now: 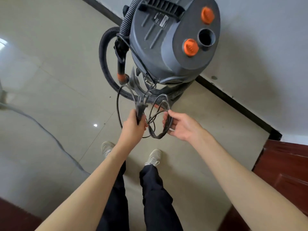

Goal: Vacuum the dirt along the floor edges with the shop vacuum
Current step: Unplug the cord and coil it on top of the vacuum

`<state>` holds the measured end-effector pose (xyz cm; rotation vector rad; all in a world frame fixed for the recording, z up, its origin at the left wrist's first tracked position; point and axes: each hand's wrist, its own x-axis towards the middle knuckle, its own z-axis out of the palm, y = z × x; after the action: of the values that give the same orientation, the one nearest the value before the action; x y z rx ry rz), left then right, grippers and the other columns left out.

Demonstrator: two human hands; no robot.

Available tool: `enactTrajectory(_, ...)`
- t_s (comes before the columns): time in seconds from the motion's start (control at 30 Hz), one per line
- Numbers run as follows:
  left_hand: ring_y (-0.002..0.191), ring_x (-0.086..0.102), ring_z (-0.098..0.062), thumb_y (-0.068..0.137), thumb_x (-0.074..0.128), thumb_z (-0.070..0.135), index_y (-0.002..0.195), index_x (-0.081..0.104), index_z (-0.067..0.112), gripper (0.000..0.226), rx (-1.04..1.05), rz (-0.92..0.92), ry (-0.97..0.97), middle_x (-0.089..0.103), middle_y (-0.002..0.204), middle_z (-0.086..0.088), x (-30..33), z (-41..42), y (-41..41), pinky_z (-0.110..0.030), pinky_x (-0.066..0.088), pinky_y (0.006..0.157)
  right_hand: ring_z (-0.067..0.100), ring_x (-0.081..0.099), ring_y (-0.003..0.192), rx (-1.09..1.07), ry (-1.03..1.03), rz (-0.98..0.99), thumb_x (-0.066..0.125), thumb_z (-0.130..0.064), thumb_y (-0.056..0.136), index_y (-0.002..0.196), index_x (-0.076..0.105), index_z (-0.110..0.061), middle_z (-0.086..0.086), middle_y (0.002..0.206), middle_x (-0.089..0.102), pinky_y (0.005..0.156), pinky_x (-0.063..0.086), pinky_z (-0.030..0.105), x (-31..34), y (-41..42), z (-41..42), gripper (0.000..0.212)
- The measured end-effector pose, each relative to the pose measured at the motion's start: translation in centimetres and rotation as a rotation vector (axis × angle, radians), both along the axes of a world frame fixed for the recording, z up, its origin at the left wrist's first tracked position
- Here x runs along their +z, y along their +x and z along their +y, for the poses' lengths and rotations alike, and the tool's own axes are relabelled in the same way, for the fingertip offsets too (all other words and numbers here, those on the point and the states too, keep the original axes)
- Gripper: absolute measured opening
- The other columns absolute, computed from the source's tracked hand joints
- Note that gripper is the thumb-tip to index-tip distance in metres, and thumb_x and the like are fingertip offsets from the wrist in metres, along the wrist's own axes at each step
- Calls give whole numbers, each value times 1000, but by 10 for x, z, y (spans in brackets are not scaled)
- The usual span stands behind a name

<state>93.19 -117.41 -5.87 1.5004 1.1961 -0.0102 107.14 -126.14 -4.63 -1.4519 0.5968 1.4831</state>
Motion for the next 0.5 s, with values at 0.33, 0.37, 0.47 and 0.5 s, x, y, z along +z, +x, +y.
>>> enactTrajectory(0.33, 65, 51, 2, 96, 51, 17, 99, 52, 11, 7, -281, -198, 34, 59, 78, 8, 52, -17, 42, -20, 41, 68, 23, 62, 74, -147, 135, 64, 50, -4, 96, 81, 57, 1, 14, 77, 60, 63, 51, 46, 79, 53, 20, 17)
enactTrajectory(0.37, 63, 49, 0, 96, 51, 16, 96, 50, 10, 6, -280, -208, 57, 58, 76, 5, 58, -13, 49, -20, 41, 66, 24, 60, 75, -172, 157, 46, 50, -3, 96, 81, 57, 1, 14, 76, 61, 62, 54, 45, 88, 58, 22, 17)
enactTrajectory(0.47, 56, 44, -6, 97, 48, 13, 84, 46, 16, 13, -245, -270, 128, 52, 69, -1, 83, -1, 67, -20, 39, 61, 22, 64, 70, -213, 275, -43, 51, -7, 97, 84, 60, 1, 12, 66, 67, 54, 59, 30, 109, 71, 26, 17)
enactTrajectory(0.5, 56, 42, -8, 97, 47, 12, 80, 44, 18, 18, -226, -307, 138, 50, 67, -2, 92, 3, 72, -21, 39, 60, 20, 65, 68, -175, 295, -133, 52, -9, 97, 84, 61, -1, 10, 67, 67, 57, 59, 28, 113, 75, 26, 18)
